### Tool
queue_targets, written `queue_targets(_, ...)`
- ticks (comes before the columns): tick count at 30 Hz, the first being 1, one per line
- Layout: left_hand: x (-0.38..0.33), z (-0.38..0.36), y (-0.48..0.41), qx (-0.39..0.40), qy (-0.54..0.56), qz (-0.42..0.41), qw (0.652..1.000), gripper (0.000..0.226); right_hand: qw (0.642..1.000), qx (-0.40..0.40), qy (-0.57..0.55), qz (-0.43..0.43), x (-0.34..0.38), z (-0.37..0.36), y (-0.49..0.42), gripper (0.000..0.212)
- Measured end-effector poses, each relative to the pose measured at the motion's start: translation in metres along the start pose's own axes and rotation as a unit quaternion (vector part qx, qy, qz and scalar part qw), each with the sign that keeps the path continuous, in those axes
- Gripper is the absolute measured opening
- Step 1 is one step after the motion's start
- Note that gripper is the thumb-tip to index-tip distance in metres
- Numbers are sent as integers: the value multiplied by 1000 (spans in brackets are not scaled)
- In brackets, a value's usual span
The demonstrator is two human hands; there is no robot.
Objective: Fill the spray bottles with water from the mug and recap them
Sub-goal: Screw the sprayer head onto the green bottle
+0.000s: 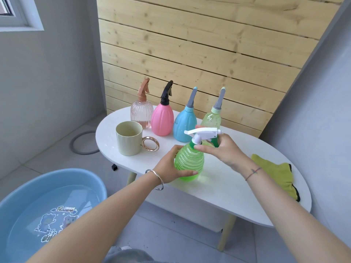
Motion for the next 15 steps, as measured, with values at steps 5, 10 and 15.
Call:
queue_targets(5,0,-1,0,-11,5,0,1000,69,995,-97,19,13,-1,-3,-6,38)
queue_targets(10,-2,-1,-1,-5,-3,-5,1000,66,997,-77,11,16,-3,-3,-7,42)
queue_targets(15,0,-1,-2,-5,1,-2,1000,66,999,24,-33,6,-6,-7,-7,41)
Point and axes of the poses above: each hand's wrist, its own y-axis away from the middle knuckle, its own z-axis out of the back of the hand, x = y × z, the point moved 5 cm from there along -y, towards the middle knuckle, and after that the axes turned 3 degrees about y, right-handed, at the moved point
